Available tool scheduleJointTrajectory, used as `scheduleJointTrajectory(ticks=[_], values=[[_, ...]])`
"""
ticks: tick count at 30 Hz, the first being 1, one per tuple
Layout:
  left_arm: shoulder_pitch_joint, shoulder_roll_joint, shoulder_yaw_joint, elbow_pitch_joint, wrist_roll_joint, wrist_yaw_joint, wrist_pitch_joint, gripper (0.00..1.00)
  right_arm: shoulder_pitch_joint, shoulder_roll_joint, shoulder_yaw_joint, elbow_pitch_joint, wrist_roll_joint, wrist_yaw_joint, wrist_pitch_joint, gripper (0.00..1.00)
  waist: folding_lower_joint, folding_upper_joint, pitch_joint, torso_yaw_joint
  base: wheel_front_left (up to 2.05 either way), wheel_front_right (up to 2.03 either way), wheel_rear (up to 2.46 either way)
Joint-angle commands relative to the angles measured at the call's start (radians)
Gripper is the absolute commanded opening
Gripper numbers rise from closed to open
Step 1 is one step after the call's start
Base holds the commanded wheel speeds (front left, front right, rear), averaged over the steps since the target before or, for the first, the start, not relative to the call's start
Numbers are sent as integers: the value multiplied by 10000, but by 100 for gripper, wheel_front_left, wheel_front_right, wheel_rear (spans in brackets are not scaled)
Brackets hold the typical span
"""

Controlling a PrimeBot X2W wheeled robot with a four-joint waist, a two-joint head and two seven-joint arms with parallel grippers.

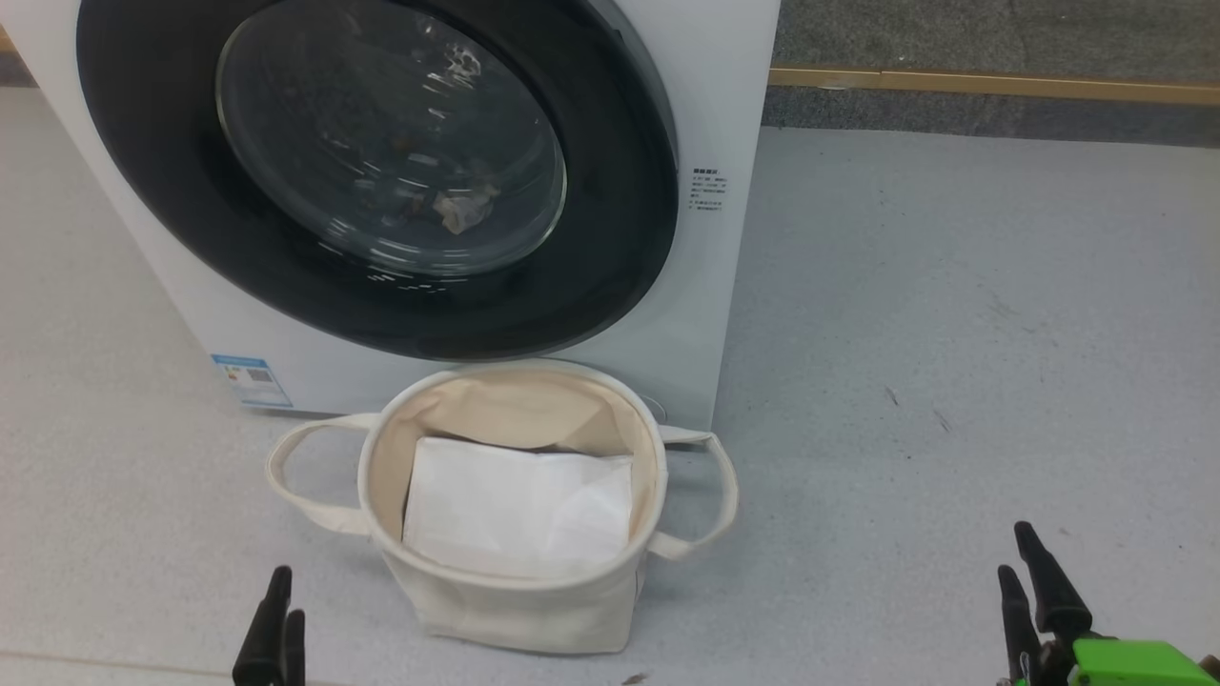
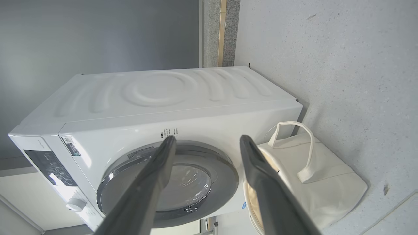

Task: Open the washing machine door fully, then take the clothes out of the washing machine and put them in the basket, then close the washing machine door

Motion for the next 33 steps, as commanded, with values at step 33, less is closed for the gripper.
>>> scheduleJointTrajectory(ticks=[33], values=[[-608,591,-185,-2832,6007,-25,-1030,100,-1858,-81,883,-1573,-5656,1,-988,100,-2,0,163,117,0,0,0]])
